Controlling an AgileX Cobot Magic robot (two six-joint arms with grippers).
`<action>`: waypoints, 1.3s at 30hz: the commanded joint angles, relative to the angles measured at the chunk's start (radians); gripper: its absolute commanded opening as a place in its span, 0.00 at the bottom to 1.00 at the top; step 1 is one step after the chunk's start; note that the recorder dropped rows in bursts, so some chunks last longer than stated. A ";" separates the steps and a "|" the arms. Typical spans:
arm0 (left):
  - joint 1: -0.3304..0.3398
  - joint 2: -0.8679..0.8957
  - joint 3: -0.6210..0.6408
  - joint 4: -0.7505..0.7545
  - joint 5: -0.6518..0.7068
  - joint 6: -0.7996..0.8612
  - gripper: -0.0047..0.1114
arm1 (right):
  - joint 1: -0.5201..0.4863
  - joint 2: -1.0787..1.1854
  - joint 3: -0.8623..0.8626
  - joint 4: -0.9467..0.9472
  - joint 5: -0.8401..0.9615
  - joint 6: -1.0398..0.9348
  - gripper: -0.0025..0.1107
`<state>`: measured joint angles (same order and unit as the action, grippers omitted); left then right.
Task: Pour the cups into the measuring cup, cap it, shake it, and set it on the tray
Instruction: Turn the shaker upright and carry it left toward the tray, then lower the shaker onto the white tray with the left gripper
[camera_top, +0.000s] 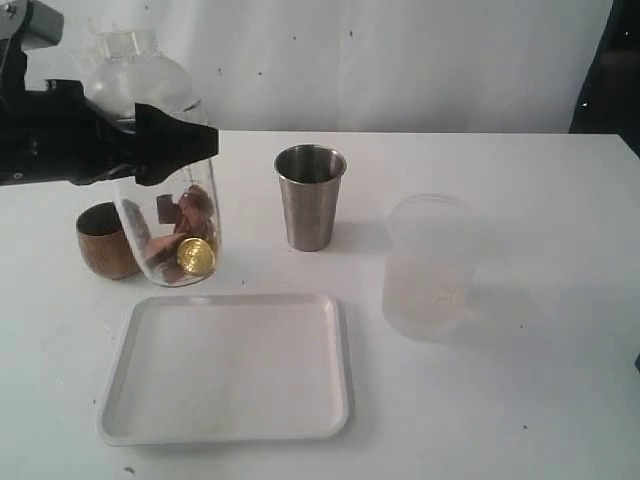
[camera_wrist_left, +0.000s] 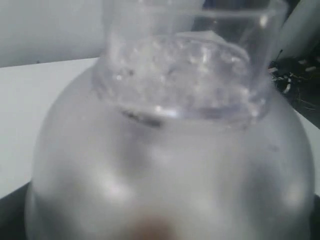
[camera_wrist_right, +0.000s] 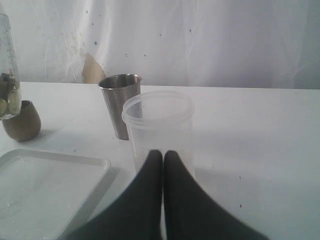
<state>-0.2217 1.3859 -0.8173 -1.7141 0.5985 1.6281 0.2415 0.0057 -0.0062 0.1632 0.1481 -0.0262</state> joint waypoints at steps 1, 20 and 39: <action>-0.055 -0.011 -0.029 -0.030 0.023 0.055 0.04 | -0.003 -0.006 0.006 0.001 -0.006 0.003 0.02; -0.216 -0.053 -0.180 1.362 -0.405 -1.350 0.04 | -0.003 -0.006 0.006 0.001 -0.006 0.032 0.02; -0.361 -0.069 0.366 2.261 -1.350 -1.962 0.04 | -0.003 -0.006 0.006 0.001 -0.006 0.032 0.02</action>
<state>-0.5769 1.3236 -0.4657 0.4992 -0.6566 -0.3248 0.2415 0.0057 -0.0062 0.1632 0.1481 0.0000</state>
